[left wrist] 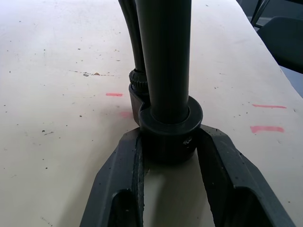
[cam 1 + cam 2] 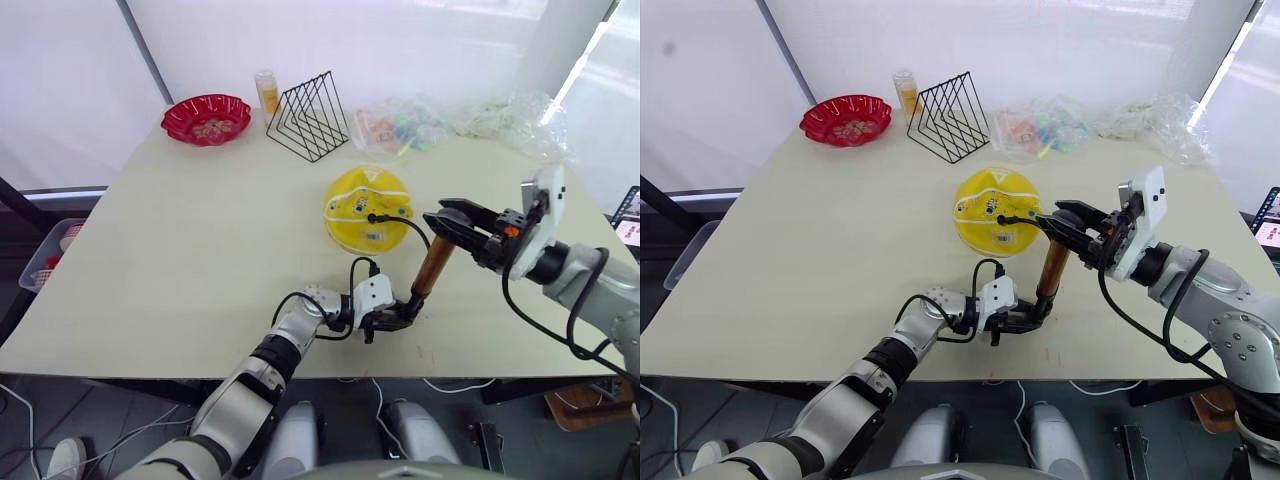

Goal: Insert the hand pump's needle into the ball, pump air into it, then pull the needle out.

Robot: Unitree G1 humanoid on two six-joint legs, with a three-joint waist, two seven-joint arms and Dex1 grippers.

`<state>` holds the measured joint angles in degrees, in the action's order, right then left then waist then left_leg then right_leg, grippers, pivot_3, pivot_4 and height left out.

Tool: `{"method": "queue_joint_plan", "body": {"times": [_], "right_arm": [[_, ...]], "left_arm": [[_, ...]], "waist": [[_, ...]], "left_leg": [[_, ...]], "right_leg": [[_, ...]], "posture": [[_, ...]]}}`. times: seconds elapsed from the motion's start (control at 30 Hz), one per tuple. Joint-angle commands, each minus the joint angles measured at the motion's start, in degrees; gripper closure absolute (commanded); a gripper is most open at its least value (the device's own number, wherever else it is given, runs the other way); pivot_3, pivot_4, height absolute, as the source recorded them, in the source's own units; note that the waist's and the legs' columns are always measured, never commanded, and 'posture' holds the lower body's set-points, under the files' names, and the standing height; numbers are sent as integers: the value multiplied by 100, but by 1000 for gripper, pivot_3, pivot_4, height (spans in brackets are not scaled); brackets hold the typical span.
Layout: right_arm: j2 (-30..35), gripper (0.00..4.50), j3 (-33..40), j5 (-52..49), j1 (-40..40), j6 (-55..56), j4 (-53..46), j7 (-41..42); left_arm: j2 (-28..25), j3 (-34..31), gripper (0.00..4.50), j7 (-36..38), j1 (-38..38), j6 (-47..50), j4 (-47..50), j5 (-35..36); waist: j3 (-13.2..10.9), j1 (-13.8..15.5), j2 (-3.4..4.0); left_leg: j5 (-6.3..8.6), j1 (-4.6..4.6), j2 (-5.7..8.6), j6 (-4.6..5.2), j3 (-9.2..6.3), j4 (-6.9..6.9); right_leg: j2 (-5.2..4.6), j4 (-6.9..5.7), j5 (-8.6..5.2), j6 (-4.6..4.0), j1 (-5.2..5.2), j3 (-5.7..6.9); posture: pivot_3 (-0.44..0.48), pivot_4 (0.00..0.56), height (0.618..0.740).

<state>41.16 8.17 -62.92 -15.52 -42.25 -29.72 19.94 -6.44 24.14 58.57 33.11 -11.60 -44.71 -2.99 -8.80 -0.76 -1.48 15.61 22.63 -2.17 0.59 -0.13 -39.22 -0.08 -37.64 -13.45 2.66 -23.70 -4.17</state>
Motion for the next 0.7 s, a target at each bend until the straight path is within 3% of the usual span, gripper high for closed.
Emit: {"method": "queue_joint_plan", "body": {"times": [0.03,0.17,0.4,0.7], "right_arm": [[-241,2472,-283,915,478,321,144,-50],[-592,2472,-782,1798,1161,986,291,280],[-862,2472,-935,2323,1579,1471,322,656],[-831,2472,-198,1756,1248,1321,-44,833]], "left_arm": [[-88,109,3354,20,-154,-8,-317,-248],[-48,109,3354,-37,-117,-8,-409,-274],[0,85,3354,-50,-58,51,-511,-306],[-54,166,3354,-62,-39,-99,-588,-456]], "waist": [[9,2,-13],[18,-3,-2],[42,-5,-3],[42,2,-2]], "left_leg": [[0,-1,0,0,-1,1],[0,-1,0,0,-6,2],[0,-29,0,0,-2,0],[0,-22,0,0,-3,0]], "right_leg": [[0,1,-1,-1,1,1],[1,2,-1,1,2,8],[1,0,-5,-6,23,4],[0,4,-6,-6,20,4]], "posture": [[0,150,735],[0,150,735],[0,150,735],[0,150,735]]}}
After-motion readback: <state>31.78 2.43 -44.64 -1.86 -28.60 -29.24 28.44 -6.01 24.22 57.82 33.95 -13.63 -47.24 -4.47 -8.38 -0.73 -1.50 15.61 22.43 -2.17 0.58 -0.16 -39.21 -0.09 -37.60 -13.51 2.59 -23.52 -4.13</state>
